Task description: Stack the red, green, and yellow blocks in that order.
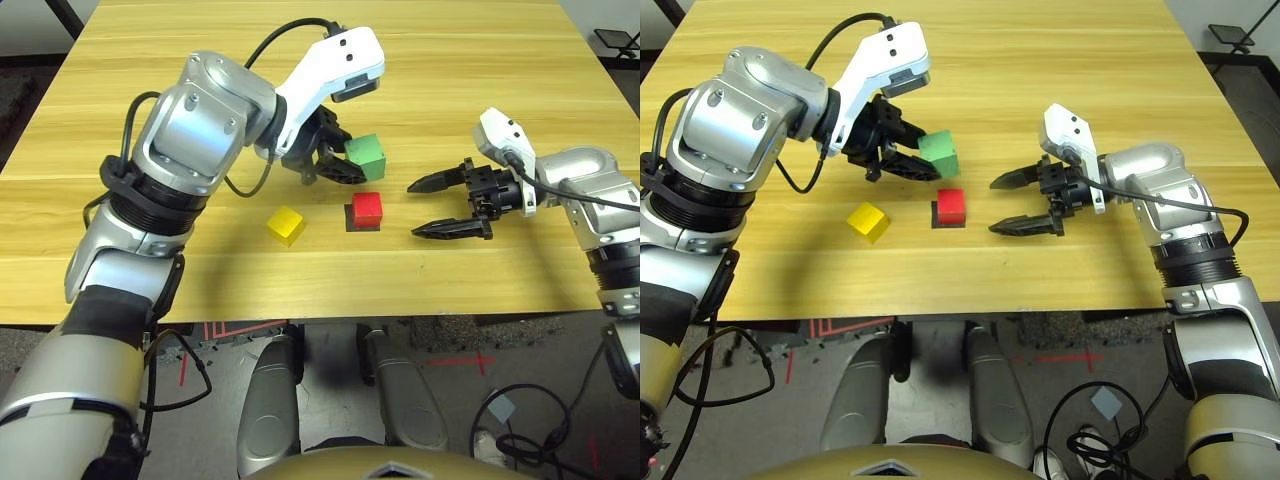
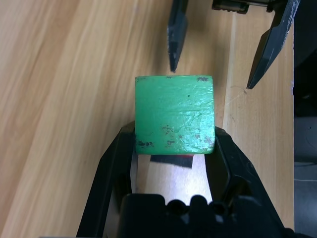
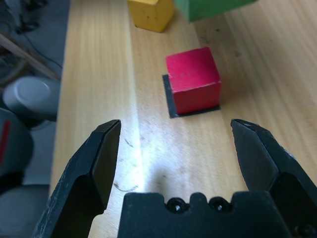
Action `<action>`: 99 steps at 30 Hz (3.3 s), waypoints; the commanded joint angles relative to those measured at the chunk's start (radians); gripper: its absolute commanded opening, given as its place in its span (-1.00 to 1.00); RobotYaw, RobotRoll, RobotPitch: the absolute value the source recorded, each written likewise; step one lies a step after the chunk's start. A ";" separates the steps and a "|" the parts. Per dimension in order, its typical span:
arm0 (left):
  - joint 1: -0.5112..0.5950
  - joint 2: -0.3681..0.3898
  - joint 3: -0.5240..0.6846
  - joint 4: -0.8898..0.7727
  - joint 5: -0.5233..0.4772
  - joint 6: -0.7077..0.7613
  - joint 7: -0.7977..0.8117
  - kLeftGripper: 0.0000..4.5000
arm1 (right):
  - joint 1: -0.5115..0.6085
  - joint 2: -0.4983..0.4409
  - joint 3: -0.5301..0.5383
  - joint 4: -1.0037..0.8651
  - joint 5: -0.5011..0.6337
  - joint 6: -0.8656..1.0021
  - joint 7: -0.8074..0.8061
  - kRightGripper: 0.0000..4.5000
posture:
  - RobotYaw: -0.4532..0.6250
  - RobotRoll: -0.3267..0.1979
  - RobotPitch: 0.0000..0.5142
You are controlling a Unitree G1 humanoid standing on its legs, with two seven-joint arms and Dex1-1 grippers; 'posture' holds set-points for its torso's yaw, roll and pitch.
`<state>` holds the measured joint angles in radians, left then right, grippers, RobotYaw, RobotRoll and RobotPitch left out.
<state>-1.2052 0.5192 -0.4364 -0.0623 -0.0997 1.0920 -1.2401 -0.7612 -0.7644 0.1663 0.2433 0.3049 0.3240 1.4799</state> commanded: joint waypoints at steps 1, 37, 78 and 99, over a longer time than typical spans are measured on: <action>0.022 0.003 -0.044 -0.004 -0.016 -0.052 0.008 -0.09 | 0.005 0.005 -0.015 0.030 -0.019 -0.053 -0.014 1.00 | -0.24 -0.01 0.09; 0.075 0.003 -0.132 0.042 0.014 -0.233 -0.041 -0.09 | 0.043 -0.007 -0.075 -0.003 -0.011 -0.054 -0.039 1.00 | -0.38 0.05 0.12; 0.063 -0.010 -0.138 0.107 0.031 -0.250 -0.026 0.07 | 0.078 -0.014 -0.087 -0.058 0.012 -0.012 -0.060 1.00 | -0.43 0.06 0.19; 0.040 0.246 0.170 -0.055 -0.102 0.132 0.077 0.99 | -0.028 -0.020 -0.061 -0.034 0.027 -0.005 0.059 1.00 | -0.18 0.01 -0.03</action>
<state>-1.1732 0.7505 -0.2999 -0.0713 -0.1787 1.1683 -1.1897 -0.7863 -0.7695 0.0970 0.2164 0.3268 0.3117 1.5209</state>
